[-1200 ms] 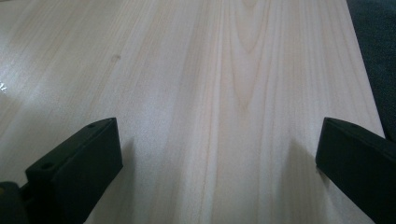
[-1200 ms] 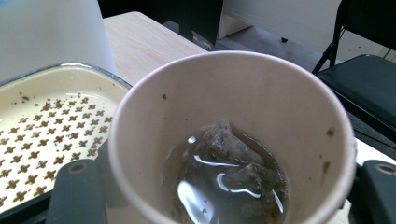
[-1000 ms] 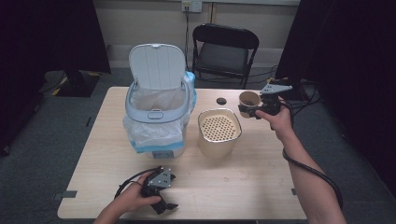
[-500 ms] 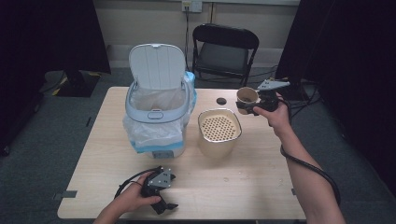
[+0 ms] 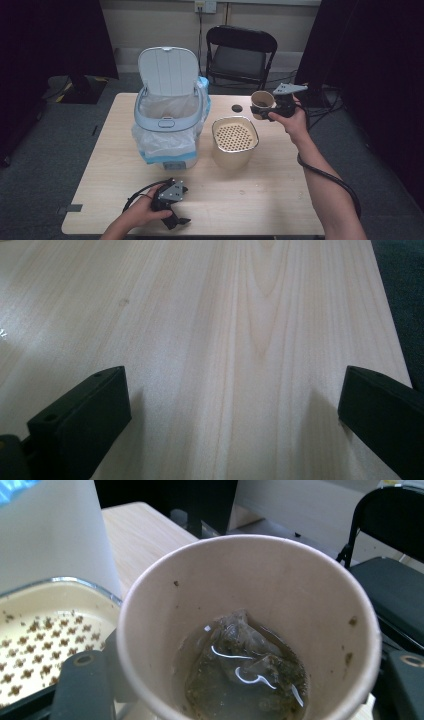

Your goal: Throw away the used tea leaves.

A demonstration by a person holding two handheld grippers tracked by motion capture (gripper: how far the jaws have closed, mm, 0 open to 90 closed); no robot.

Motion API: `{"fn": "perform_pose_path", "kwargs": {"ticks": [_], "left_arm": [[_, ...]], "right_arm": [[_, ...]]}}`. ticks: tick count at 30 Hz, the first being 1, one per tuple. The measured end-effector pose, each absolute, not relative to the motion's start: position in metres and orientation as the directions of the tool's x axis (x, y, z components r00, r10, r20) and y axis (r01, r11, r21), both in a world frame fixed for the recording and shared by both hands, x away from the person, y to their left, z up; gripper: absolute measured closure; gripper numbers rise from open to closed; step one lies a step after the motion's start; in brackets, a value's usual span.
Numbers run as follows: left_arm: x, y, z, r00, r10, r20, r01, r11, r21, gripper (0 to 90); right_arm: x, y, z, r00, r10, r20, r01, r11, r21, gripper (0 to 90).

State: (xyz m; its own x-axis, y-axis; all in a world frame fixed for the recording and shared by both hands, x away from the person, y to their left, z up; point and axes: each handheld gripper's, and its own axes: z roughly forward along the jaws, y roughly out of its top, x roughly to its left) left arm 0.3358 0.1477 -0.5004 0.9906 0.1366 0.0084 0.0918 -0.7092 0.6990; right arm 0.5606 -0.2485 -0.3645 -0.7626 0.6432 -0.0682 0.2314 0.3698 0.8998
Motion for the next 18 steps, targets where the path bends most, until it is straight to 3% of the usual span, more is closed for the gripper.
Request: {"fn": "perform_pose_path", "kwargs": {"ticks": [18], "left_arm": [[0.336,0.148,-0.5,0.991,0.136,0.014,0.088,-0.719,0.689,0.0]], "right_arm": [[0.572,-0.231,-0.363,-0.772,0.623,-0.122,0.167,0.385,0.908,26.8]]}}
